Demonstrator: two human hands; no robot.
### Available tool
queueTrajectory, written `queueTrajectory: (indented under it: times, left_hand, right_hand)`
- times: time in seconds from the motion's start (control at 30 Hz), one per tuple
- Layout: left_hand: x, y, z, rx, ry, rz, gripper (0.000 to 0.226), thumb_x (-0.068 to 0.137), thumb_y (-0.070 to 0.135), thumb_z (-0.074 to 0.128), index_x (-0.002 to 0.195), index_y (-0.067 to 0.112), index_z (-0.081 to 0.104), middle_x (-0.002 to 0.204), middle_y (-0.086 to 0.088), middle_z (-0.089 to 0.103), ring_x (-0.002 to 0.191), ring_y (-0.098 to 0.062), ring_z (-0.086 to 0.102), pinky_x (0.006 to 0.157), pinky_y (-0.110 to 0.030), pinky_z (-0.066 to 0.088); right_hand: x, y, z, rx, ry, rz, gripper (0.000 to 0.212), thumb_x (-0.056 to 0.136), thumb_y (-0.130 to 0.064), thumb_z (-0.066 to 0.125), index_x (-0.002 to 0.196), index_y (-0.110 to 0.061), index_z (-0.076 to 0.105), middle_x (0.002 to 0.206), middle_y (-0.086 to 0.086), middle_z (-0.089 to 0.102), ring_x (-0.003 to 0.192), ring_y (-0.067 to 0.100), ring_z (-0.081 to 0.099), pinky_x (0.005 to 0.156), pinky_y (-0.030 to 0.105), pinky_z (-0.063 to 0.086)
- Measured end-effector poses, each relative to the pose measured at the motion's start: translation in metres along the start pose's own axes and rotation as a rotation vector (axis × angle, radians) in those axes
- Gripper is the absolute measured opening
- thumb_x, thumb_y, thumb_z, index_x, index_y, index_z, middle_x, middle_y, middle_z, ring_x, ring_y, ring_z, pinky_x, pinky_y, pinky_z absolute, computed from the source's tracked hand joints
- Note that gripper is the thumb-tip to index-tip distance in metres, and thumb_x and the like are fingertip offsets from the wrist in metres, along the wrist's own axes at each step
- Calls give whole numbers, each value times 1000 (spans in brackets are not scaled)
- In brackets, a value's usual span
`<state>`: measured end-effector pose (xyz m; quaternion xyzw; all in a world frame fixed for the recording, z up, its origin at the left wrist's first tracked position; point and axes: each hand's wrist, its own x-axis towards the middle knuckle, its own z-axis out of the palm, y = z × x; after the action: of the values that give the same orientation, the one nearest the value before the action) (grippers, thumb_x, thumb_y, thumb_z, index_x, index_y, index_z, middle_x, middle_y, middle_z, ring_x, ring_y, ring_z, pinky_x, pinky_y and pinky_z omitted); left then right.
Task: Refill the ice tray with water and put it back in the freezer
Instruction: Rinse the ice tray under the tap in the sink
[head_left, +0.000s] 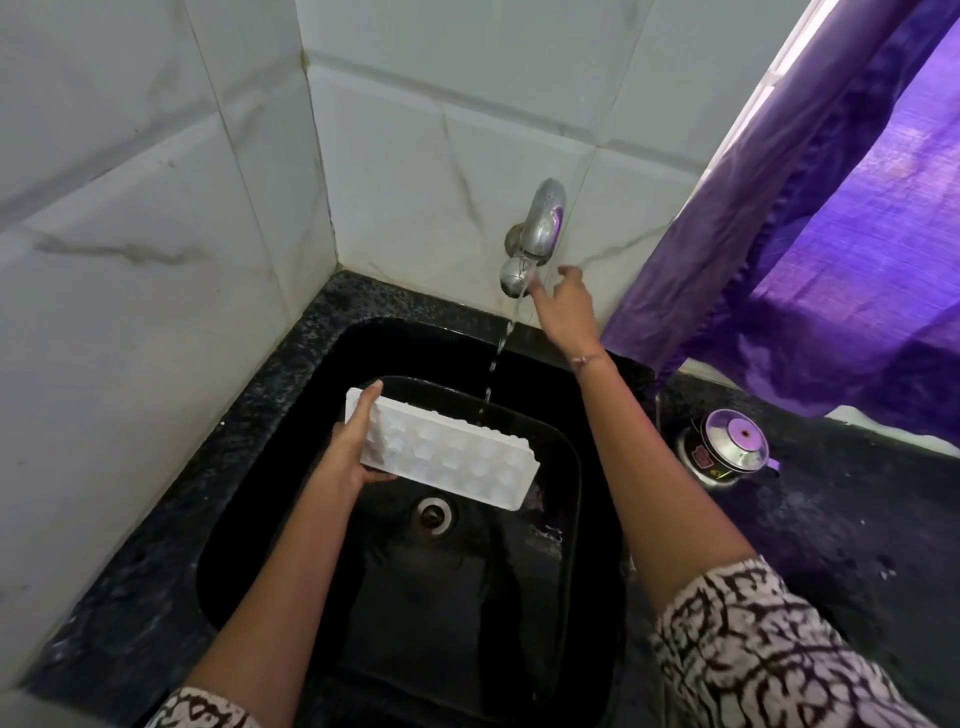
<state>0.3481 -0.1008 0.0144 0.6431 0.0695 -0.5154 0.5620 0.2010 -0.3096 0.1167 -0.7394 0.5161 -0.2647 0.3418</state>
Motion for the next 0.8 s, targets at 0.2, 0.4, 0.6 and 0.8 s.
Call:
queueTrajectory:
  times: [0.2,0.4,0.6,0.8]
  left_hand:
    - [-6,0,6,28,27,-55,94,63,66,71,137,19,39,128,-10,49,91,-27,56,57,-41,53]
    - [-3,-1,10,22,63,-99,102,63,66,72,144,20,32,136,-10,42,112,-33,49,79,-51,53]
    - [-5,-1,13,31,67,-113,92,69,62,70,142,18,35,138,-11,40,102,-29,46,74,-48,51]
    - [-4,-1,15,33,67,-113,87,69,62,69,138,17,39,131,-10,44,101,-29,48,75,-48,51]
  right_hand:
    - [31,-16,38,-151,-29,-16,61,97,-43,41,136,2,34,112,20,60,102,33,59,74,26,37]
    - [37,-14,46,-140,30,25,49,97,-34,37,126,5,44,104,19,63,93,33,61,70,24,33]
    - [30,-15,46,-138,71,4,48,97,-32,38,128,4,39,86,8,54,81,29,59,67,26,33]
    - [20,-21,40,-24,52,22,52,98,-25,38,135,2,13,100,16,59,81,27,54,75,32,40]
